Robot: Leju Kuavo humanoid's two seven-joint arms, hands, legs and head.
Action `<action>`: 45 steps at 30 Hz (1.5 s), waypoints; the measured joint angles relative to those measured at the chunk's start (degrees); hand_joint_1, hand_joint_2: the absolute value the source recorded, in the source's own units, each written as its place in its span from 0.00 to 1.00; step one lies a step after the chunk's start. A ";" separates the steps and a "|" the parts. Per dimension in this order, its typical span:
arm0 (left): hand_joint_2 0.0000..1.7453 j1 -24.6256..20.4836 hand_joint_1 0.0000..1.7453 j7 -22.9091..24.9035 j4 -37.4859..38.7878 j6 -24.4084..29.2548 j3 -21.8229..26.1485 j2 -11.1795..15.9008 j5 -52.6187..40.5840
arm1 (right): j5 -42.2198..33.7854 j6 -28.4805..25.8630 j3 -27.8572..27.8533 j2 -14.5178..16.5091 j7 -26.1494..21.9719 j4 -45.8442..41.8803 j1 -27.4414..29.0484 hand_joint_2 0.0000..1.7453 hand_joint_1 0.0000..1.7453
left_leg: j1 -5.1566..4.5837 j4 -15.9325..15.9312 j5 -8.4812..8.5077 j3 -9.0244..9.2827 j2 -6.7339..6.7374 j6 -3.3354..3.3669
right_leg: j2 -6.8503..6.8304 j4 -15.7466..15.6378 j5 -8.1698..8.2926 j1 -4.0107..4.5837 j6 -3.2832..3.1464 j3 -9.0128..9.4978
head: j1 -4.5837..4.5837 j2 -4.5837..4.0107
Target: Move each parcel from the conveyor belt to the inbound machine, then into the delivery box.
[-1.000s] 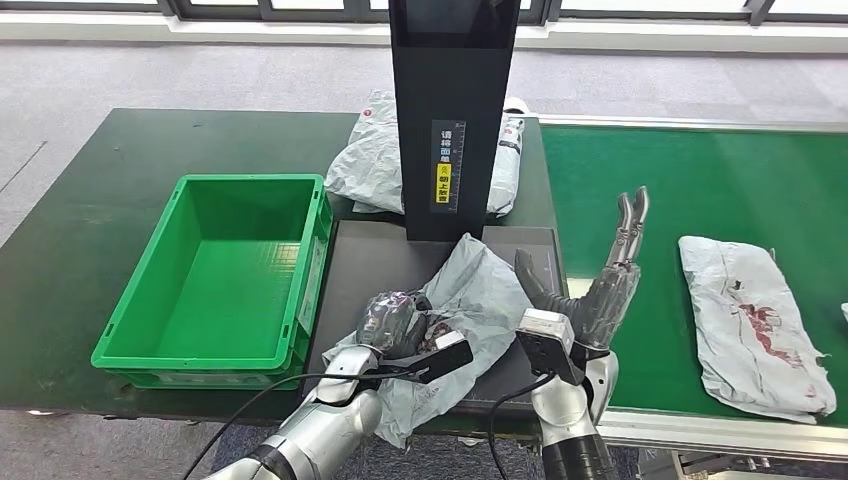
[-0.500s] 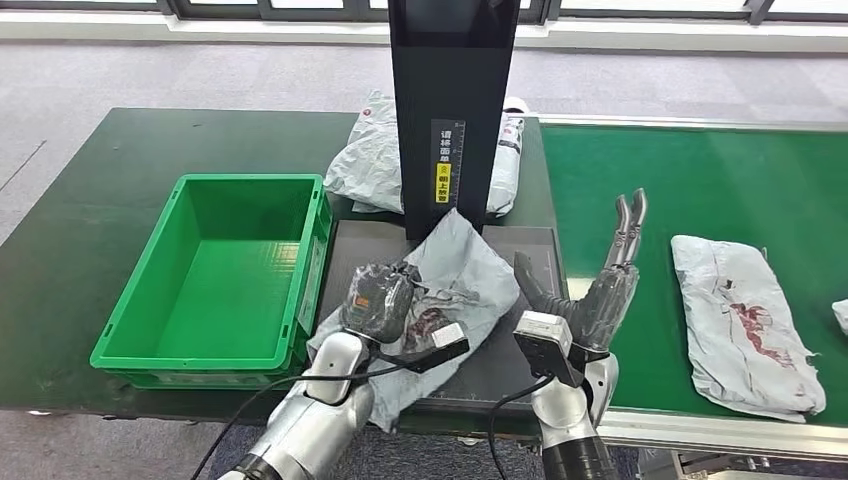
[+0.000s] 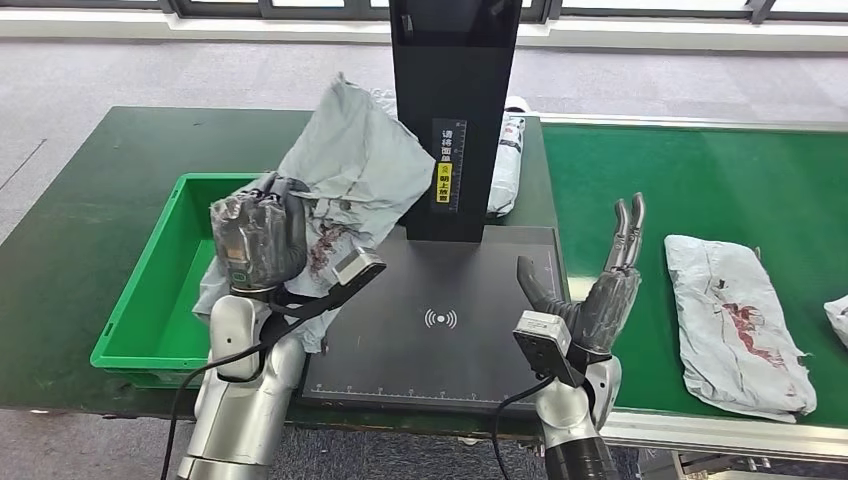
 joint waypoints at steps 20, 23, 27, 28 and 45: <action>1.00 -2.99 0.00 -13.42 4.21 -0.02 37.84 -0.70 3.08 | 0.96 0.02 -1.45 0.00 -0.01 3.05 0.13 1.00 0.00 | 0.04 0.00 0.04 0.03 0.05 -0.05 | 0.05 0.00 -0.01 0.04 -0.05 -0.05 | 0.01 0.01; 1.00 -3.25 0.00 -13.50 5.23 -0.02 38.79 -0.88 3.31 | 1.52 0.04 -1.45 0.02 -0.01 4.19 0.05 1.00 0.00 | 0.04 -0.01 0.03 0.03 0.05 -0.05 | 0.04 0.00 -0.01 0.04 -0.05 -0.05 | 0.01 0.00; 1.00 -3.34 0.00 -13.16 5.86 -0.02 38.85 -1.13 3.73 | 1.75 0.04 -1.45 0.02 -0.01 5.26 -0.01 1.00 0.00 | 0.04 -0.01 0.03 0.03 0.05 -0.06 | 0.04 0.00 -0.01 0.04 -0.05 -0.05 | 0.01 0.01; 0.75 -3.34 0.00 -13.04 5.89 -0.02 38.71 -1.20 3.91 | 1.75 0.04 -1.45 0.02 -0.01 5.47 -0.03 1.00 0.00 | 0.04 -0.01 0.04 0.03 0.05 -0.05 | 0.04 0.00 -0.01 0.04 -0.05 -0.05 | 0.01 0.01; 1.00 -2.30 0.00 -27.15 3.34 -0.02 35.95 -1.47 29.80 | 4.34 0.04 -3.62 0.02 -0.01 8.05 0.11 1.00 0.00 | 0.04 0.00 0.03 0.03 0.02 -0.05 | 0.02 0.00 -0.01 0.04 -0.05 -0.04 | 0.01 0.00</action>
